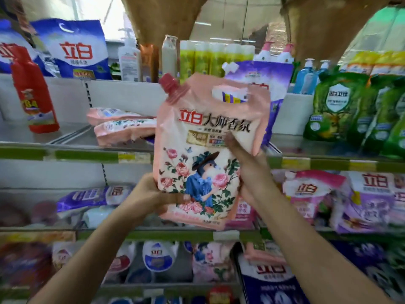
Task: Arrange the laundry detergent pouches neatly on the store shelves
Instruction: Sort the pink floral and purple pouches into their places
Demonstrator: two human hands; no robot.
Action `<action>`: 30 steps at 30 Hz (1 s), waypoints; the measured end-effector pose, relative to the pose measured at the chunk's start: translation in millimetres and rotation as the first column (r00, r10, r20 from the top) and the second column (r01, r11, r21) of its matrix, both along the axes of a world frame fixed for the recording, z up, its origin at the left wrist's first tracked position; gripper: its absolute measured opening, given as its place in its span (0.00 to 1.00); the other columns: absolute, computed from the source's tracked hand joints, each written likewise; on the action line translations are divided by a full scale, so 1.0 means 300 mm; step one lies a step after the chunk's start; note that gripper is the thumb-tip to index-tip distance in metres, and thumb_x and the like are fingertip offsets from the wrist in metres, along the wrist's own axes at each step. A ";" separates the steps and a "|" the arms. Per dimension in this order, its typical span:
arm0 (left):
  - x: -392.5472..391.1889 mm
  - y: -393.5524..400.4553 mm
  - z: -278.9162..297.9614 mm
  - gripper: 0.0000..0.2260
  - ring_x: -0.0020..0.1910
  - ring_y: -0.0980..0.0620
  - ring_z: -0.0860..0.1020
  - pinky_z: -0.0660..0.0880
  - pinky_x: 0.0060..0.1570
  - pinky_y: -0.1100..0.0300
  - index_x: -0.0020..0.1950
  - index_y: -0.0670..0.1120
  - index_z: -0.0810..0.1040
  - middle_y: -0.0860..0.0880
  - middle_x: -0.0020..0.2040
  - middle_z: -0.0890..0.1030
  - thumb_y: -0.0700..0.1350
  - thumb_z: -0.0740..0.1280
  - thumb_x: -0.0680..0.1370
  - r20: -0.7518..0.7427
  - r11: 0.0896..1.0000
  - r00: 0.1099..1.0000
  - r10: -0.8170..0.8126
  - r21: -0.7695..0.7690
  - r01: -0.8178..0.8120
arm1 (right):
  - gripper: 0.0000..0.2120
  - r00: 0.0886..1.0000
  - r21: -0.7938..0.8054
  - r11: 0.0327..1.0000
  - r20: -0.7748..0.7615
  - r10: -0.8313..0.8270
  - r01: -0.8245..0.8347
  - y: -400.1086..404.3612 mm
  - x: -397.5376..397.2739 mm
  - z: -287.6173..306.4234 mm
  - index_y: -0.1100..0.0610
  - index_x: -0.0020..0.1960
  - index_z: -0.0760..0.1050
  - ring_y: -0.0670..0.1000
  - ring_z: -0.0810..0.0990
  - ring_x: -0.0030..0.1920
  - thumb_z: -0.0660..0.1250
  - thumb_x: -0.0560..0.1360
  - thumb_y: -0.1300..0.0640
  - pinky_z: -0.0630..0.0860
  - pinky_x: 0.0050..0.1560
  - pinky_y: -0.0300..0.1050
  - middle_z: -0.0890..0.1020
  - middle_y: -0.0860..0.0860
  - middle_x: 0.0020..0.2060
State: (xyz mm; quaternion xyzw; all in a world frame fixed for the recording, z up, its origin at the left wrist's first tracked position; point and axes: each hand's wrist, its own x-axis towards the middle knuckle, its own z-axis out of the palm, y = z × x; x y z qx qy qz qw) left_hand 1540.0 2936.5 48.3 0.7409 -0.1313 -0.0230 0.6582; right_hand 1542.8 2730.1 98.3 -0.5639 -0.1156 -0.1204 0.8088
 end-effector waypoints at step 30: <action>0.690 0.246 -0.732 0.23 0.48 0.34 0.80 0.78 0.34 0.53 0.56 0.38 0.78 0.41 0.52 0.84 0.41 0.79 0.64 -0.263 1.000 0.965 -0.006 0.019 0.011 | 0.63 0.915 -0.297 0.954 -0.396 -0.080 -0.045 0.231 0.801 -0.754 0.50 0.75 0.63 0.59 0.64 0.73 0.70 0.47 0.21 0.61 0.71 0.58 0.62 0.53 0.76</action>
